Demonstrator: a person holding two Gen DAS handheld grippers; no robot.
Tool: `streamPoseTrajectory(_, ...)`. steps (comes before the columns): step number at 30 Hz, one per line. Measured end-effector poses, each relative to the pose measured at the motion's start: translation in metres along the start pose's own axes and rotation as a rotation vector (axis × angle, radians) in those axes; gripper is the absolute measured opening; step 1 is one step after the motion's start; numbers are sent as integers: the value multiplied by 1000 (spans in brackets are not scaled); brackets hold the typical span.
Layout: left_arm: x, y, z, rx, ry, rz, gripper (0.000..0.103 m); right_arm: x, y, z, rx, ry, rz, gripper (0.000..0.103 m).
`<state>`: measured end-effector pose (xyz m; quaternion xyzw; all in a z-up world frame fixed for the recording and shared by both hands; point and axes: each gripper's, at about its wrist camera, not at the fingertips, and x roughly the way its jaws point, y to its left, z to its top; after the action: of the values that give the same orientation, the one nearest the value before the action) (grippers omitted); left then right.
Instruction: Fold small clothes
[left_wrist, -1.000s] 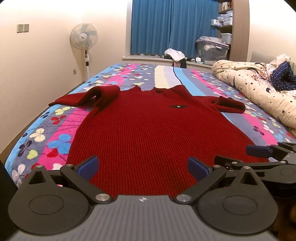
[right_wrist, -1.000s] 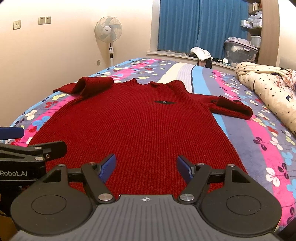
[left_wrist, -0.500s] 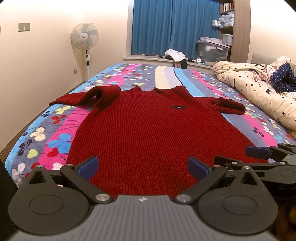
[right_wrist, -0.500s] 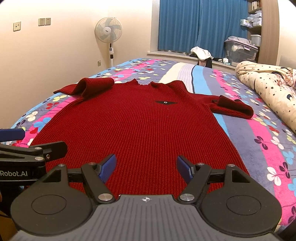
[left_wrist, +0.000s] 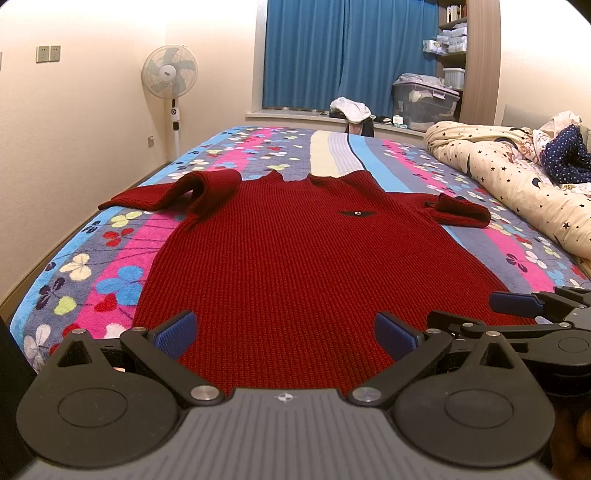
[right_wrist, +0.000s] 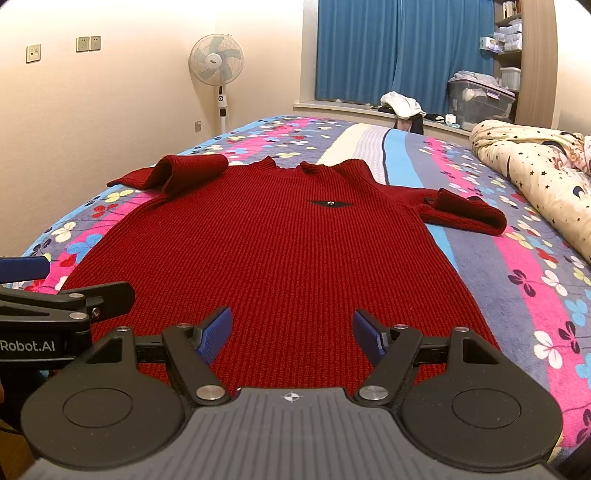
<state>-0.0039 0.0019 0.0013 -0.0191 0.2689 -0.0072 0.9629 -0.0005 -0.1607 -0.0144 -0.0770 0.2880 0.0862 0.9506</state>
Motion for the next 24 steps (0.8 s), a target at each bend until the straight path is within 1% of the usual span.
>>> streamPoseTrajectory(12,0,0,0,1,-2,1,102,-1,-1,0,7,15,6,73)
streamPoseTrajectory(15,-3,-1,0,3,-9,-2,102,-4,1,0,-1,-8,-7,72)
streamPoseTrajectory(20,-10,-2,6,1,-32,6,102,-10,-1,6,46,-41,-12,72)
streamPoseTrajectory(21,-10,-1,8,1,-35,12,100,-11,-2,8,56,-54,-15,72)
streamPoseTrajectory(23,-10,0,17,13,-12,21,95,-14,-3,11,76,-75,-20,72)
streamPoseTrajectory(24,-11,1,23,18,-27,18,87,-16,-4,13,88,-89,-21,72)
